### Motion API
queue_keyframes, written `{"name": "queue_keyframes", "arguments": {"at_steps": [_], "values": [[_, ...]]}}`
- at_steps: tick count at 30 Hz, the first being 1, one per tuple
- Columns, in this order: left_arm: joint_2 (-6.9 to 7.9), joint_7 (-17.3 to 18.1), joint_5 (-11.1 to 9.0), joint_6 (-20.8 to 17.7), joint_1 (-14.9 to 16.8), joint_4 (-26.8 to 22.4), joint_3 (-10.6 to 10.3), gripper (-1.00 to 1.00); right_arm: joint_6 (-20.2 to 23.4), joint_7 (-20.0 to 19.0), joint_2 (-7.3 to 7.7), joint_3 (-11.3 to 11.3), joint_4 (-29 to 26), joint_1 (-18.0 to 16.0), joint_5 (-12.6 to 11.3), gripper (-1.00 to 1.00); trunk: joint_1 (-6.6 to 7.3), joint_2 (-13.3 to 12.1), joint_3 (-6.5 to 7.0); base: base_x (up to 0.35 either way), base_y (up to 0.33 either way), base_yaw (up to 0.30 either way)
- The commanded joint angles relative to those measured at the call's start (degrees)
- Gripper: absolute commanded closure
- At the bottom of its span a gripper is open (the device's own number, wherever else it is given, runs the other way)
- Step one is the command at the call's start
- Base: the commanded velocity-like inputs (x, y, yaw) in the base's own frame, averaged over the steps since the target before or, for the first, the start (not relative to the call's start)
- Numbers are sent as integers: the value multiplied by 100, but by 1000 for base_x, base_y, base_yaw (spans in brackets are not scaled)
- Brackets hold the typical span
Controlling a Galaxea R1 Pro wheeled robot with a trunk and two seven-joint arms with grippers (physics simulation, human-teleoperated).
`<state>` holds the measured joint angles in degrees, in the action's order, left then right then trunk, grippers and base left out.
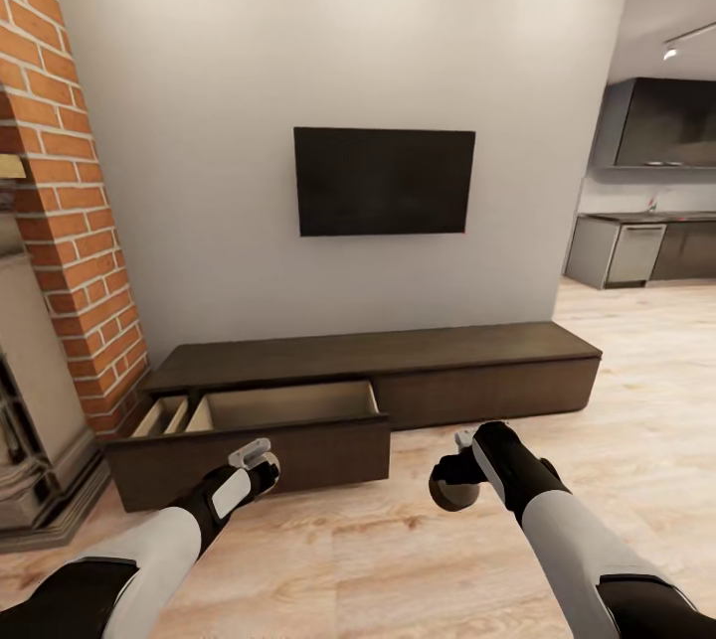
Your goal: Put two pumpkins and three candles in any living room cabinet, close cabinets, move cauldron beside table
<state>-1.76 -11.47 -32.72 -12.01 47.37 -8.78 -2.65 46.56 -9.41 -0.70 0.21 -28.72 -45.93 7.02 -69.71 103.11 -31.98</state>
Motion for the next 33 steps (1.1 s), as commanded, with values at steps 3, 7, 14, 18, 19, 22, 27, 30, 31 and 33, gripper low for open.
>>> {"name": "queue_keyframes", "arguments": {"at_steps": [3, 7, 14, 18, 19, 22, 27, 30, 31, 33], "values": [[0, -31, -29, -30, 1, -18, -33, 100, 28, -34, -1, 4, -11, -4, 54, 100, 0, 4, -27, 92, 333, 210], [0, -31, -29, -30, 1, -18, -33, 100, 28, -34, -1, 5, -11, -4, 53, 100, 0, 4, -53, 105, 334, 202], [9, -23, -40, -33, 1, -27, -20, 100, 21, -34, -1, 8, -11, -4, 54, 100, 22, -36, -43, 48, 135, 36], [9, -22, -41, -36, 1, -27, -17, 100, 20, -34, -1, 11, -11, -4, 54, 100, 110, -197, 28, 3, 8, 2], [9, -22, -41, -37, 1, -27, -16, 100, 20, -36, -1, 11, -11, -4, 54, 100, 132, -237, 46, 1, 2, 1], [9, -23, -38, -38, 1, -27, -22, 100, 20, -35, -1, 8, -11, -4, 54, 100, 198, -357, 100, 0, 0, 0], [9, -29, -33, -37, 1, -27, -24, 100, 27, -34, -1, 5, -11, -4, 54, 100, 307, -558, 163, 0, 0, 28], [8, -29, -32, -33, 1, -27, -25, 100, 28, -34, -1, 5, -11, -4, 50, 100, 373, -678, 194, 0, 0, 59], [6, -27, -32, -32, 1, -27, -25, 100, 28, -34, -1, 5, -11, -4, 49, 100, 395, -718, 206, 0, 0, 42], [3, -24, -32, -31, 1, -27, -25, 100, 23, -34, -1, 6, -11, -4, 52, 100, 395, -718, 201, 0, 0, 22]]}}
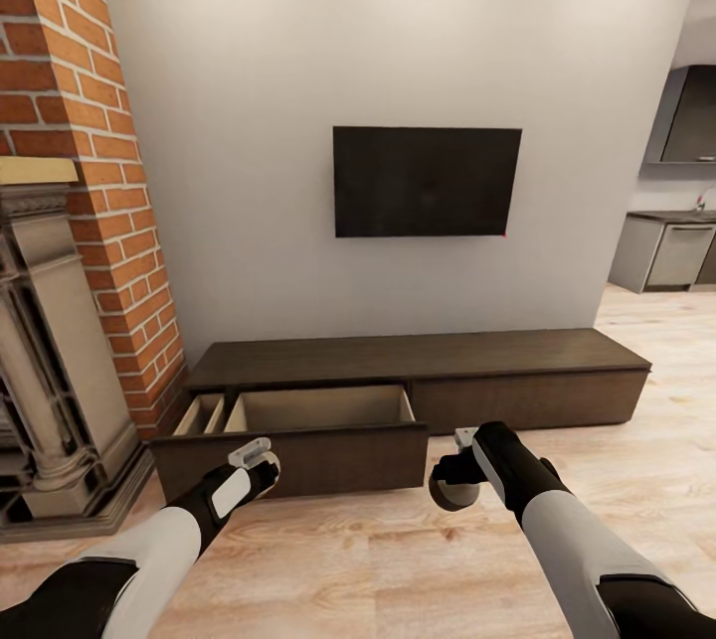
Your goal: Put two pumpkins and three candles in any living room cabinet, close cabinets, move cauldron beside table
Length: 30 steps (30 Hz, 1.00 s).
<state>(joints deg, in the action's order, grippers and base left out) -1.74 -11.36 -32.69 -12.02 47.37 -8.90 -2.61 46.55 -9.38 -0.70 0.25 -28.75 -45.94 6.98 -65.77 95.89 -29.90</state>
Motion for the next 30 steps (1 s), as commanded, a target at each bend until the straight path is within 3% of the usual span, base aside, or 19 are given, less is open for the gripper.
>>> {"name": "queue_keyframes", "arguments": {"at_steps": [1, 8, 21, 30], "values": [[2, -34, -35, -29, 1, -16, -29, 100, 23, -37, -1, 2, -8, -3, 55, 100, 1, 3, -8, 0, 0, 11], [2, -33, -35, -27, 1, -7, -28, 100, -3, -41, -1, 3, -8, -3, 55, 100, 1, 3, -11, 0, 47, 54], [1, -33, -35, -27, 1, -7, -29, 100, -32, -46, -1, 9, -8, -3, 54, 100, 1, 3, 68, 0, 302, 147], [-1, -33, -35, -20, 1, -7, -29, 100, -24, -46, -1, 10, -8, -3, 52, 100, 1, 3, 104, 0, 30, 32]]}}
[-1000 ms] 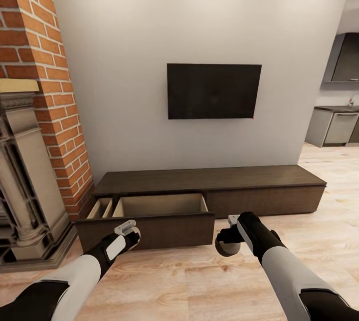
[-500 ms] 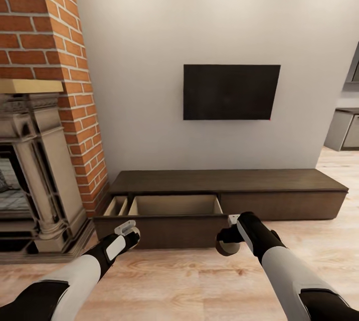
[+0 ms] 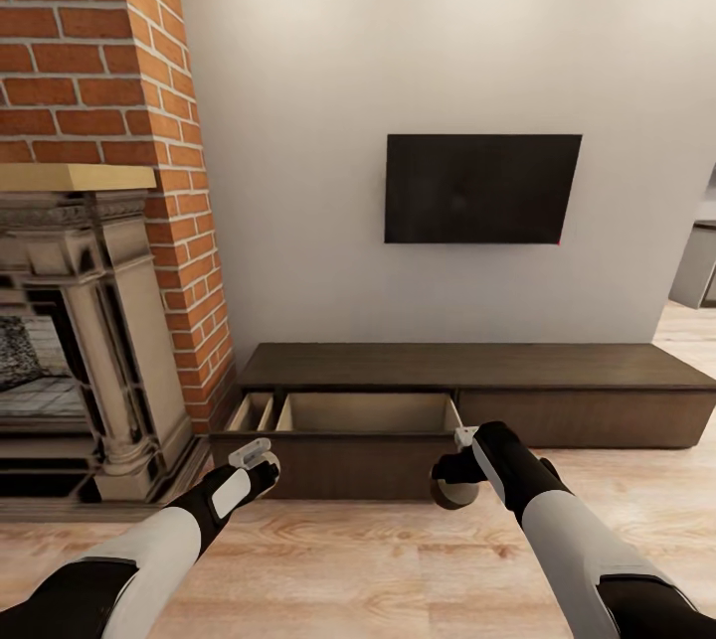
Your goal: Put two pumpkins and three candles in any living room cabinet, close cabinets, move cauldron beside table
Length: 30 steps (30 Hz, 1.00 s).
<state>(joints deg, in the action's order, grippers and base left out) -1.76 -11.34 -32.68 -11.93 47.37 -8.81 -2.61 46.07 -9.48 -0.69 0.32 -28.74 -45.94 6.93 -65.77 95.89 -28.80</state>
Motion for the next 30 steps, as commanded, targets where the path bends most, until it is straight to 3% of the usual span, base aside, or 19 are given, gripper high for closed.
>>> {"name": "queue_keyframes", "arguments": {"at_steps": [1, 16, 24, 30], "values": [[1, -35, -36, -29, 1, -15, -29, 100, 24, -36, -1, 3, -8, -3, 56, 100, 0, 3, -6, 8, 25, 4], [0, -35, -36, -30, 1, -3, -29, 100, 25, -36, -1, 3, -8, -3, 54, 100, 0, 3, 3, 146, 217, -110], [0, -35, -36, -29, 0, 63, -29, 100, 25, -36, -1, 3, -8, -3, 56, 100, 0, 3, 3, 50, 7, -4], [-8, -35, -36, -26, 1, 72, -29, 100, 23, -36, -1, 2, -8, -3, 59, 100, 0, 3, 3, 251, -144, 0]]}}
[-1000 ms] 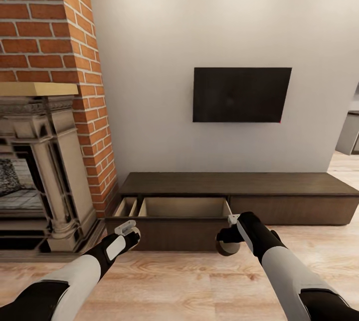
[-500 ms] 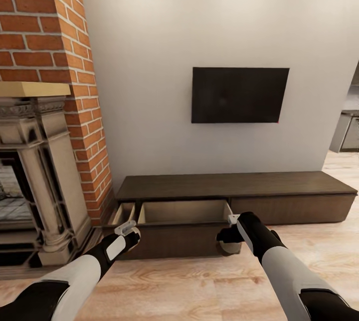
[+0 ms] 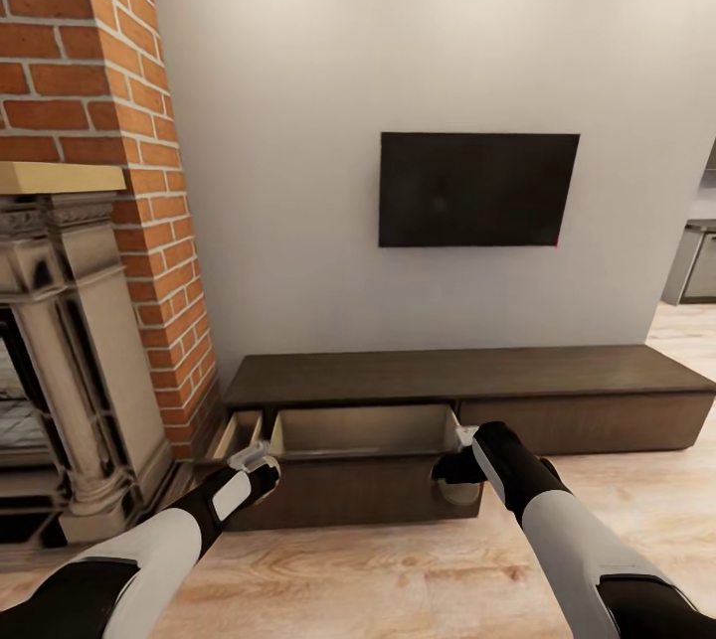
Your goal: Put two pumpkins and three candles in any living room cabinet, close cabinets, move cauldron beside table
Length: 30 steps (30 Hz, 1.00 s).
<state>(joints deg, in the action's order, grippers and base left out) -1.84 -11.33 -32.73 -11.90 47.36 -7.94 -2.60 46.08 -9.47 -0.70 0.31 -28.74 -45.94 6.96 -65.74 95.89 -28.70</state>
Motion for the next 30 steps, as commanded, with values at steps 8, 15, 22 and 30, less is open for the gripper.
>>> {"name": "queue_keyframes", "arguments": {"at_steps": [8, 15, 22, 30], "values": [[-35, -36, -27, -23, 1, -15, -30, 100, 15, -32, -4, 3, -7, -2, 58, 100, -2, 3, -7, 279, -192, 0], [-79, -36, -23, 381, 1, 138, -36, 100, 15, -38, -7, -4, 8, -2, 60, 100, -2, 3, -7, 46, -37, 0], [-80, -32, -23, 405, 1, 129, -43, 100, 15, -38, -2, -1, 4, -2, 60, 100, -2, 3, -7, 1, -1, 0], [-130, 11, 0, 379, 1, 93, -79, 100, 15, -38, 0, 9, 0, -2, 55, 100, -2, 3, -7, 0, 0, 0]]}}
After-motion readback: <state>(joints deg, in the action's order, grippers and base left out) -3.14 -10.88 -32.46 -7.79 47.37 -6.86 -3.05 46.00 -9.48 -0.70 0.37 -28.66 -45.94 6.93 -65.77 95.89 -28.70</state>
